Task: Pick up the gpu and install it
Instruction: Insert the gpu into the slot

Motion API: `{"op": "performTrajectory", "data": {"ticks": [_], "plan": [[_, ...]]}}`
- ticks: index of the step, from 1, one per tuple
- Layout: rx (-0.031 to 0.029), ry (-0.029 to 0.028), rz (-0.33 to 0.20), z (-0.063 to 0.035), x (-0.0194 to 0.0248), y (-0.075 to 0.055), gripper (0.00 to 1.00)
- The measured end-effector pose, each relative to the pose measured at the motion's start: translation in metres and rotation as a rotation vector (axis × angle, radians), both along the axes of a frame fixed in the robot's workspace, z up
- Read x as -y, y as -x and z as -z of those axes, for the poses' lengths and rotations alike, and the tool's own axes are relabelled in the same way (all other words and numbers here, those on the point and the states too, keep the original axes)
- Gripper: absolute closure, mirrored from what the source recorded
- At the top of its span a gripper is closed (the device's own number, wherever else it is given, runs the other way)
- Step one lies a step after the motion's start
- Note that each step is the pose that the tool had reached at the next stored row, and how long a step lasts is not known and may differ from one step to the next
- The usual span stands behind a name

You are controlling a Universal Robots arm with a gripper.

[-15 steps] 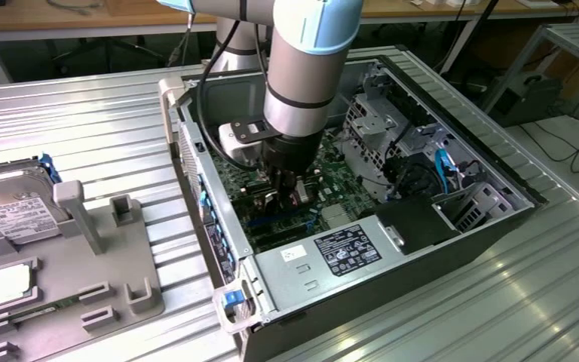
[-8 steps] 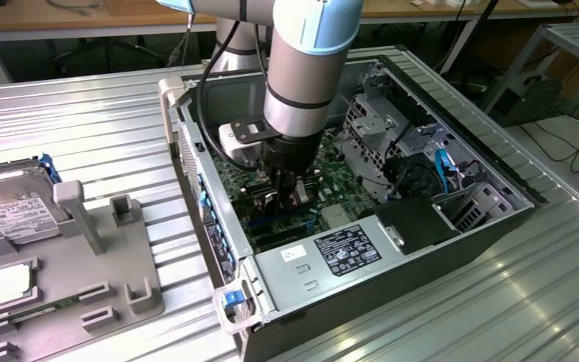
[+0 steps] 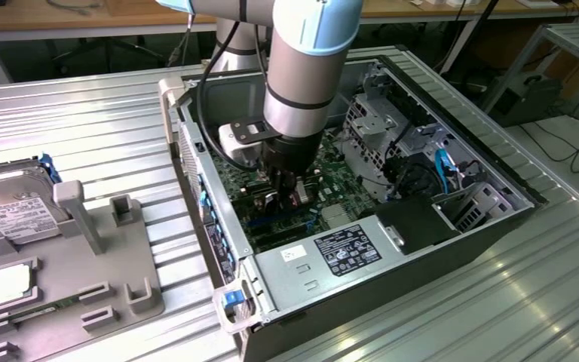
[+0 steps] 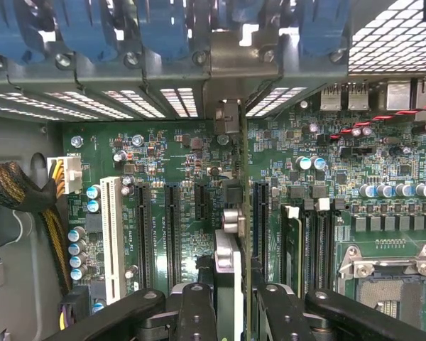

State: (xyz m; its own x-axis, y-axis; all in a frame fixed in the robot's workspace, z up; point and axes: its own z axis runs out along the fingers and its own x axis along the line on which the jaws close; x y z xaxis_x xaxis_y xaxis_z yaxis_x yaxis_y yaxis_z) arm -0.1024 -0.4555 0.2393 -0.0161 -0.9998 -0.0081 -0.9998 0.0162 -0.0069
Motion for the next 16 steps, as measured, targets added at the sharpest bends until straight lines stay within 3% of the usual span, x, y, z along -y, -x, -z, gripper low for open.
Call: {"op": "performTrajectory", "data": {"ticks": [16], "plan": [[0.0017, 0.0, -0.002, 0.0022, 0.0, 0.0007, 0.72]]}}
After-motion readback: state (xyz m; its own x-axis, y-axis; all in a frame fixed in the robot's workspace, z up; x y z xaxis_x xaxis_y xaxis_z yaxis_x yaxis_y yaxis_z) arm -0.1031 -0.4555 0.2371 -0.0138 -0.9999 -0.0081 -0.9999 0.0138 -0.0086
